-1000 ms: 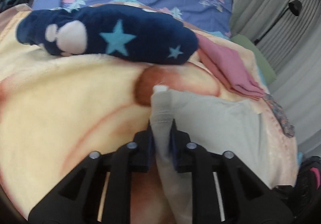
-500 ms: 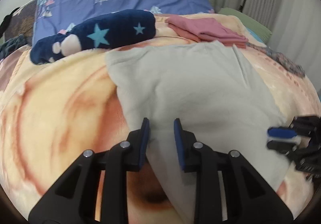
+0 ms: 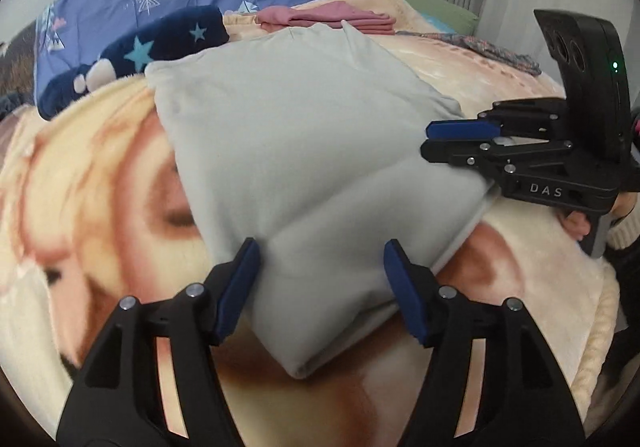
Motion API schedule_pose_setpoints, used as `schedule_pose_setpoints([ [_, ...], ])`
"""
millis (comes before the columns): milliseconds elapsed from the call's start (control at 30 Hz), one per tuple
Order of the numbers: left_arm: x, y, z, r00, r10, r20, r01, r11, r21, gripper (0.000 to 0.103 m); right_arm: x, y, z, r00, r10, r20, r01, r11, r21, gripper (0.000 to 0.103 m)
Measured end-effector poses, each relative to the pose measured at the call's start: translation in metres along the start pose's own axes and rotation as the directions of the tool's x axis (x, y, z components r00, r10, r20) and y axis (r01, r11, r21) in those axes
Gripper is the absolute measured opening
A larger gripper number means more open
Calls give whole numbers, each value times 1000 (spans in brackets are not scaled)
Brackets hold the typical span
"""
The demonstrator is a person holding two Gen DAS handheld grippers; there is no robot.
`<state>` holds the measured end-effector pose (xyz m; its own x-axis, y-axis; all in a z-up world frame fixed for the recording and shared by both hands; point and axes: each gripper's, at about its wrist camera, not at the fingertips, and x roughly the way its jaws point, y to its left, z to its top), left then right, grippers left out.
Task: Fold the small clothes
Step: 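Grasp the edge of the folded grey shirt with both tools, then lift the grey shirt with both tools and fold it over once more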
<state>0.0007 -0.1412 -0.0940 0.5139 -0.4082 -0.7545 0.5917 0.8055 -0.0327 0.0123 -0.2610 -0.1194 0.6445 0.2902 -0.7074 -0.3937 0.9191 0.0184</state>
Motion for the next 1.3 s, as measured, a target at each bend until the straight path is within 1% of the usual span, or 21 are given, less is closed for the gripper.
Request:
schedule_pose_setpoints([
  [33,-3,-1,1,1000,7,-6,-7,1000,2,66,-3,0,-3,1000,-3,-5,3,1000,-1,22],
  [100,-15,1,3,1000,-17,0,17,1000,-15,66,-15,-10,-5,999,40,-5,-40,998,53,22],
  [167,-24,14,9,999,-42,33,44,997,-61,73,-30,-32,-4,995,95,28,-98,982,164,23],
  [200,-26,24,14,998,-37,52,42,995,-95,74,-36,-45,-3,993,109,52,-118,969,216,27],
  [267,-23,44,24,997,-14,72,26,985,-171,76,-41,-74,1,990,109,84,-131,937,323,30],
  [333,-14,66,31,997,-15,71,33,961,-274,77,-37,-96,7,991,107,82,-130,912,389,34],
  [400,-2,79,38,998,-37,56,54,940,-338,77,-24,-113,14,989,134,66,-149,886,438,50],
  [467,10,87,45,997,-69,45,81,924,-373,77,-11,-123,19,985,162,52,-167,862,478,56],
  [533,20,88,50,996,-77,33,84,922,-379,77,0,-125,23,980,197,41,-191,847,496,56],
  [600,32,89,55,998,-69,10,68,928,-366,77,11,-124,29,974,226,32,-213,847,487,56],
  [767,51,96,66,997,-79,-4,72,928,-365,77,38,-124,44,967,254,-10,-218,848,484,56],
  [933,66,103,76,996,-93,-14,81,925,-371,77,59,-127,53,961,277,0,-241,838,490,56],
  [967,69,105,78,996,-93,-15,81,923,-376,75,62,-126,56,960,280,1,-246,839,485,54],
  [1000,73,106,82,996,-90,-16,77,921,-382,73,65,-125,59,959,283,4,-251,842,478,44],
  [1033,76,107,85,996,-84,-17,71,920,-386,66,70,-122,63,959,284,-4,-249,849,466,41],
  [1067,78,108,88,997,-79,-13,68,920,-386,54,73,-120,66,962,273,-13,-237,856,460,35],
  [1100,78,107,91,997,-75,-8,66,923,-380,47,75,-117,68,968,252,-21,-216,867,450,29],
  [1133,76,105,94,998,-64,-4,58,929,-365,34,75,-114,70,973,228,-28,-194,880,433,25],
  [1167,72,100,97,999,-37,0,35,942,-333,26,71,-107,72,982,188,-33,-160,902,402,21],
  [1233,63,90,100,1000,9,14,-5,962,-273,21,58,-92,77,994,110,-11,-100,941,324,17],
  [1300,48,77,105,997,51,49,-39,975,-219,19,42,-80,82,997,74,31,-79,959,274,16],
])
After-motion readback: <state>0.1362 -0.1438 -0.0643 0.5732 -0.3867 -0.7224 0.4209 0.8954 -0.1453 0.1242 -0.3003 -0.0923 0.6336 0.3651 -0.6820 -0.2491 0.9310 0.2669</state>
